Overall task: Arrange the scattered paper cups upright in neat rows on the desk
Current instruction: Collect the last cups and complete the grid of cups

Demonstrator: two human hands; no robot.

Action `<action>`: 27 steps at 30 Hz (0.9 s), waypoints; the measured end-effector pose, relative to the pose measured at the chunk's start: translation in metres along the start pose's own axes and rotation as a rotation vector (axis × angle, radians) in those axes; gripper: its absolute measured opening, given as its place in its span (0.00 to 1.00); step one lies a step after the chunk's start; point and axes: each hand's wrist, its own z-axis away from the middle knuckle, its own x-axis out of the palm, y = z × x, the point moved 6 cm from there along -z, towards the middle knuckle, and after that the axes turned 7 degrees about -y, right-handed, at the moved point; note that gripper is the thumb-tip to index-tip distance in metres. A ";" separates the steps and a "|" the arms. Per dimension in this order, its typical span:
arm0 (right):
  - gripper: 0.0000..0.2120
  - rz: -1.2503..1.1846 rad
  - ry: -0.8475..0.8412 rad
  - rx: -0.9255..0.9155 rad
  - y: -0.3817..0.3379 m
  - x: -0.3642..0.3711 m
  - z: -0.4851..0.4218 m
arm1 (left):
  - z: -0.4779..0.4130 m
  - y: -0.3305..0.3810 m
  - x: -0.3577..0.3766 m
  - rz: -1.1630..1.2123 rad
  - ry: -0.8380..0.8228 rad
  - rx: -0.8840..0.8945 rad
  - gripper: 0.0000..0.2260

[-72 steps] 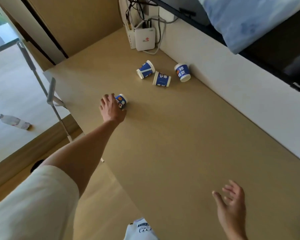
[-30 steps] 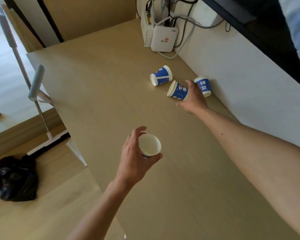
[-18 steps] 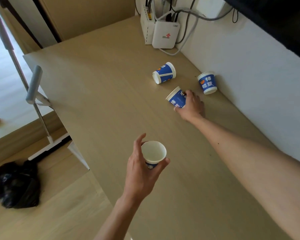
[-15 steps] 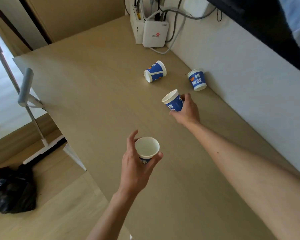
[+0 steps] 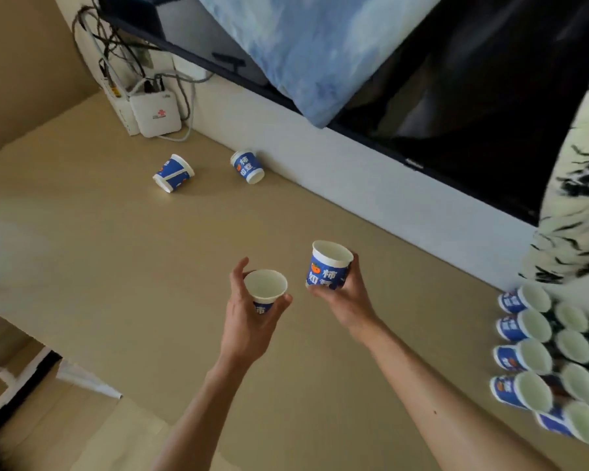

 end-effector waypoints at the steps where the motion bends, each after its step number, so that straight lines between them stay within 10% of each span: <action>1: 0.34 -0.054 0.032 0.019 0.003 -0.016 0.013 | 0.004 0.006 0.017 0.001 -0.037 0.006 0.38; 27: 0.26 -0.203 0.631 0.124 0.174 -0.413 0.367 | 0.225 0.072 0.452 -0.234 -0.539 0.053 0.30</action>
